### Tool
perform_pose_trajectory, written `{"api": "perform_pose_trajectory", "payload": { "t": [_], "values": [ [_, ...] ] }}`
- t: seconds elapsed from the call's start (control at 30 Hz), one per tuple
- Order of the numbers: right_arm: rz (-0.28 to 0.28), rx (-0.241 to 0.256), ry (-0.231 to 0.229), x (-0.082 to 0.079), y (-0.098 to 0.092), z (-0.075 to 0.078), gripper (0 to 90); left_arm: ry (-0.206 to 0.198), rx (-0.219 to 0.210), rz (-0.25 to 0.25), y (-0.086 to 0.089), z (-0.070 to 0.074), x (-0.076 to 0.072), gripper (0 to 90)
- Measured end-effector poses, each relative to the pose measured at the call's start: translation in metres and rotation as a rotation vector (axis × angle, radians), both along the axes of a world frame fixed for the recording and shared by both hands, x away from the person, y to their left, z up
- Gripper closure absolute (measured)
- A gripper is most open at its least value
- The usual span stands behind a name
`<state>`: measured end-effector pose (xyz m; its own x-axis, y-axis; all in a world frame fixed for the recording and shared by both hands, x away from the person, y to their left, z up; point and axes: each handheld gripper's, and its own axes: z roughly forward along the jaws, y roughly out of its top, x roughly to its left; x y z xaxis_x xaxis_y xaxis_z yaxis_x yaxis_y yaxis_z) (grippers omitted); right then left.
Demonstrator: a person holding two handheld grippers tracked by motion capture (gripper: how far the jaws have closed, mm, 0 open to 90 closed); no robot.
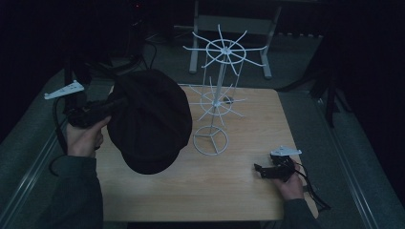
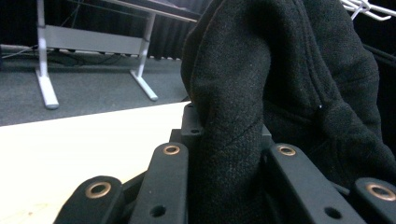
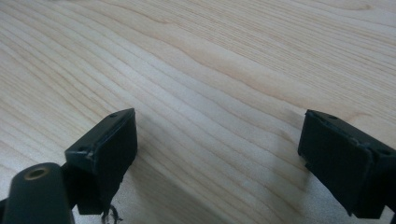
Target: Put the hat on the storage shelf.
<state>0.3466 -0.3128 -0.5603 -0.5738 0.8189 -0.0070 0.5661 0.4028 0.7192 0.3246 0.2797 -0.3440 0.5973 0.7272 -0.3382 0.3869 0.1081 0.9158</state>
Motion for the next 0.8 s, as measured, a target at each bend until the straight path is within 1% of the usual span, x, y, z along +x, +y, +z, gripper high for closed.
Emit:
{"api": "perform_pose_trajectory", "payload": {
  "t": [0.17,0.6,0.8],
  "values": [
    [0.000,0.000,0.000,0.000,0.000,0.000,11.7,-0.008,-0.006,-0.003,0.000,0.003,0.000,77.2],
    [-0.005,0.001,-0.002,0.000,0.000,0.000,13.1,-0.029,-0.052,-0.023,-0.001,0.011,0.003,77.2],
    [-0.005,0.001,-0.002,0.000,0.000,0.000,13.1,-0.039,-0.052,-0.034,-0.003,0.016,0.004,77.2]
  ]
}}
